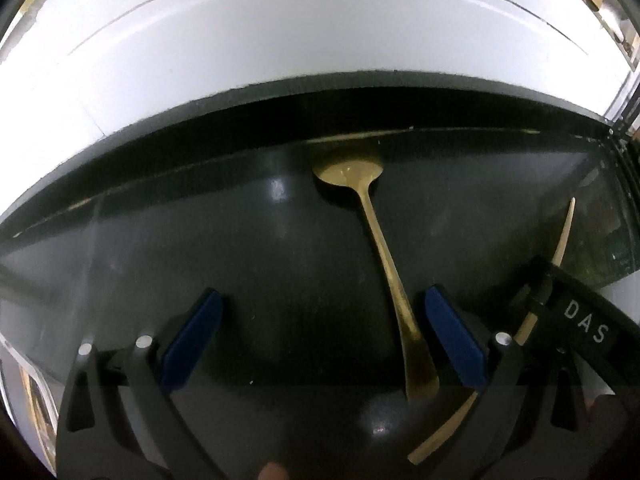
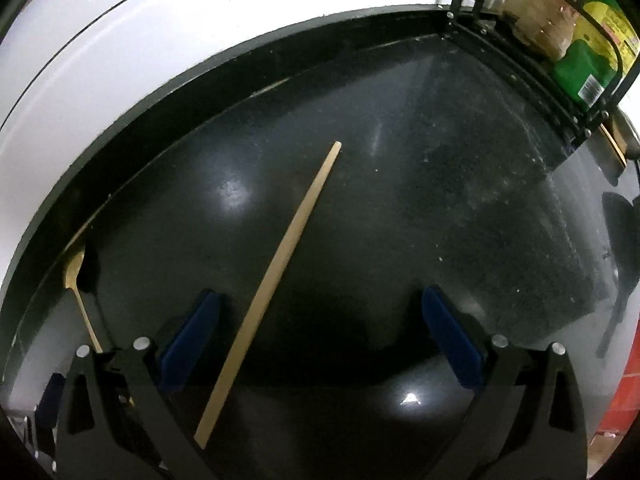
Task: Organize utensils
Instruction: 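Move both open tools back over the gold spoon and last chopsticks, then grasp the gold spoon with the left tool while the right tool grasps a chopstick, then carry the gold spoon and chopstick over the clear container and release both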
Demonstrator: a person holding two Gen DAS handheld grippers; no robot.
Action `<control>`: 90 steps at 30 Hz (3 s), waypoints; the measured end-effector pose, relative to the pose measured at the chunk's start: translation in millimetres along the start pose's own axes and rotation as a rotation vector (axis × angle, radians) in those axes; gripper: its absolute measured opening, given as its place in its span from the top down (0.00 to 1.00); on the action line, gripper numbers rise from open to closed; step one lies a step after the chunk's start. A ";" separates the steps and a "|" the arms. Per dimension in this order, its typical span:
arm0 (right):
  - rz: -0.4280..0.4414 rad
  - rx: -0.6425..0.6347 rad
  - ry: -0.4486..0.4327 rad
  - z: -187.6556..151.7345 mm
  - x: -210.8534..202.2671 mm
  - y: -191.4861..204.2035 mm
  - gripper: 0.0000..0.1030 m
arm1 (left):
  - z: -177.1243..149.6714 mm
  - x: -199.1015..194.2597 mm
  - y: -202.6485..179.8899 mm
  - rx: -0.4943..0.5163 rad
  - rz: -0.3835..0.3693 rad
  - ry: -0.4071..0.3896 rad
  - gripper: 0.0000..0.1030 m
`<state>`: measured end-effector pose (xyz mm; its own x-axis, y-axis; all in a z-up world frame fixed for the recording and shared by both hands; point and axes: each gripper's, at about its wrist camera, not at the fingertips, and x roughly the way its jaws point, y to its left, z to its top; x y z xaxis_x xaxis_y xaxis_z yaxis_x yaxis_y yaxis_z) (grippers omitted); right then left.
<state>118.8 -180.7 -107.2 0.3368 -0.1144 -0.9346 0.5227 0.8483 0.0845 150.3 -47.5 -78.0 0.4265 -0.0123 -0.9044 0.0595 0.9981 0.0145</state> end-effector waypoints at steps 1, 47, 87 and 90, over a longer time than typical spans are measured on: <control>-0.001 0.003 0.003 0.3 -1.1 0.8 0.05 | -0.7 -0.2 -0.5 0.000 0.001 -0.008 0.05; 0.770 -0.374 -0.052 -26.5 -144.2 -30.2 0.93 | -68.2 -154.2 76.1 -0.015 -0.132 -0.230 1.00; 0.710 -0.332 -0.085 -50.4 -163.7 -57.8 0.93 | -87.9 -163.8 75.3 0.079 -0.208 -0.201 0.97; 0.727 -0.371 -0.071 -59.8 -167.2 -38.5 0.93 | -95.6 -184.8 91.0 0.059 -0.180 -0.225 0.97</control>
<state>-4.5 -163.3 25.1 0.5471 0.5085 -0.6649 -0.1348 0.8375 0.5296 -9.4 51.3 49.7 0.5935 -0.2081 -0.7775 0.2014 0.9737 -0.1068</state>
